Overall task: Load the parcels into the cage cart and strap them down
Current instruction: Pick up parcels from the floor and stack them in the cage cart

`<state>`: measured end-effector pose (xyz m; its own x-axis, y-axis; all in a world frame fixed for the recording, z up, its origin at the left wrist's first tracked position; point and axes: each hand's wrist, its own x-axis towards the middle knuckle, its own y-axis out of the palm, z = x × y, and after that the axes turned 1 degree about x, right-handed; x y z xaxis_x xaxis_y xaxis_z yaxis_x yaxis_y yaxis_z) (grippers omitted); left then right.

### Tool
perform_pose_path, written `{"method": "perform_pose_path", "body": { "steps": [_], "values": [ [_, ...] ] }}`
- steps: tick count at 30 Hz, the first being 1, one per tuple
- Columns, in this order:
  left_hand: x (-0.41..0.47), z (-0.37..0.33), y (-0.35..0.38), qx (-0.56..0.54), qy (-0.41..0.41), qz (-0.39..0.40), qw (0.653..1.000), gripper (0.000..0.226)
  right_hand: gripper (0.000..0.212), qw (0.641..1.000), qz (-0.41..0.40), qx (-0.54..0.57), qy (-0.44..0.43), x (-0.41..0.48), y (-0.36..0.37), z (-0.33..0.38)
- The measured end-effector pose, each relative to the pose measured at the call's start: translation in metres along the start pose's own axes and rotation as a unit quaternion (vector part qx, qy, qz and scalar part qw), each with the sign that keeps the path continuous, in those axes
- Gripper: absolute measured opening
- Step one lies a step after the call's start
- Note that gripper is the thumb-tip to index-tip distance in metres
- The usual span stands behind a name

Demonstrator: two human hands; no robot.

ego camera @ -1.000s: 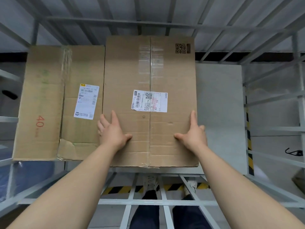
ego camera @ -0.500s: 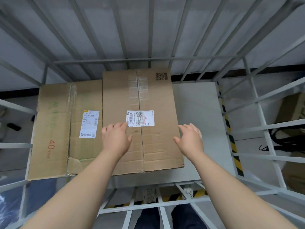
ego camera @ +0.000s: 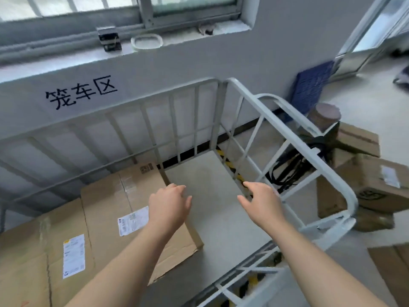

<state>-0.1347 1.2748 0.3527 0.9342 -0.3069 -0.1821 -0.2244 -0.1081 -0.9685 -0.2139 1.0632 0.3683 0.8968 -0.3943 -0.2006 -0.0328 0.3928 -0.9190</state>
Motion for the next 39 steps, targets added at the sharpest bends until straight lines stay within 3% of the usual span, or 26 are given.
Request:
{"method": "perform_pose_path", "body": {
  "steps": [7,16,28,36,39],
  "values": [
    [-0.014,-0.169,-0.025,-0.016,0.141,-0.017,0.990,0.040,0.047,0.994,-0.080,0.018,0.067,-0.048,-0.088,-0.124],
    [-0.046,-0.417,0.005,-0.029,0.263,-0.010,0.964,0.038,0.047,0.975,-0.141,0.023,0.168,-0.106,-0.163,-0.343],
    [-0.077,-0.653,0.083,-0.035,0.357,0.106,0.928,0.039,0.045,0.910,-0.155,0.094,0.372,-0.167,-0.194,-0.556],
    [-0.038,-0.787,0.129,-0.016,0.380,0.196,0.904,0.027,0.047,0.851,-0.167,0.145,0.475,-0.147,-0.212,-0.657],
    [-0.016,-0.821,0.139,-0.006,0.376,0.212,0.902,0.037,0.048,0.841,-0.156,0.155,0.494,-0.124,-0.218,-0.685]
  ]
}}
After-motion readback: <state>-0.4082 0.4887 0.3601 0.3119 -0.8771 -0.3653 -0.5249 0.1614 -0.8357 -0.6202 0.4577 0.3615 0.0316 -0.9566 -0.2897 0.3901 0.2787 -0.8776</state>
